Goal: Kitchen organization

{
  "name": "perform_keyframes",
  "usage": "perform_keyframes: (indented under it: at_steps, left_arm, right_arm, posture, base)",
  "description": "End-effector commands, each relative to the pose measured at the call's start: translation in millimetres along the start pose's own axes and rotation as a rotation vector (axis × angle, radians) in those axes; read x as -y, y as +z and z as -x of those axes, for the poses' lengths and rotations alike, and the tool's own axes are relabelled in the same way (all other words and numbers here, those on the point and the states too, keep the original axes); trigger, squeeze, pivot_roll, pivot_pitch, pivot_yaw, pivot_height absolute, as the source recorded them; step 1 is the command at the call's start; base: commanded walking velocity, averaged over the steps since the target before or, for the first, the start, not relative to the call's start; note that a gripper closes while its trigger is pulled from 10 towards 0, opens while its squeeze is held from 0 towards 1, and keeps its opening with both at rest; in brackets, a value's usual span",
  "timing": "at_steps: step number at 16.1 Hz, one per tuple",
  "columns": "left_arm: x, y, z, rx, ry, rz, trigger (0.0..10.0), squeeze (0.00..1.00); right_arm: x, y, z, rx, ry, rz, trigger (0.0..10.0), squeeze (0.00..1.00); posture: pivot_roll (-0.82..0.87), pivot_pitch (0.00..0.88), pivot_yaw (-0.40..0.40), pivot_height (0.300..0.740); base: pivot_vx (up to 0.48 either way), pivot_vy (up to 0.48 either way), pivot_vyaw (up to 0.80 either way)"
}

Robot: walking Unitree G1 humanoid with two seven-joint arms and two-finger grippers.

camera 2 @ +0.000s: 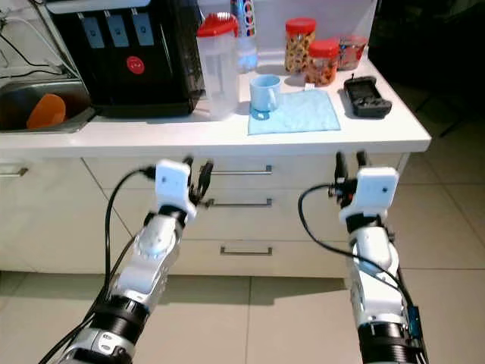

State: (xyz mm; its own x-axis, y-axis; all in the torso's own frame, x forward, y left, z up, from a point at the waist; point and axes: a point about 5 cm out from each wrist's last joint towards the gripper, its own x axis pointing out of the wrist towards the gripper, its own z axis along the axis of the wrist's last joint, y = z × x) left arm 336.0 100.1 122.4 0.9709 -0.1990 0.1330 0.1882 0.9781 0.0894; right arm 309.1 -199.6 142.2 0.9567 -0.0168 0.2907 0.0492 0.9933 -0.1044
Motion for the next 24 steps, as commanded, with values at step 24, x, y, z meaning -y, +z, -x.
perform_keyframes:
  at_steps: [24]
  left_arm:
    - [-25.5, -186.1, 196.0, -1.029, 0.152, 0.070, 10.0, 0.00]
  right_arm:
    - [-4.7, -175.4, 209.9, -1.168, 0.016, -0.067, 10.0, 0.00]
  posture:
    - [-0.03, 0.013, 0.085, 0.740]
  base:
    - [0.000, 0.000, 0.00]
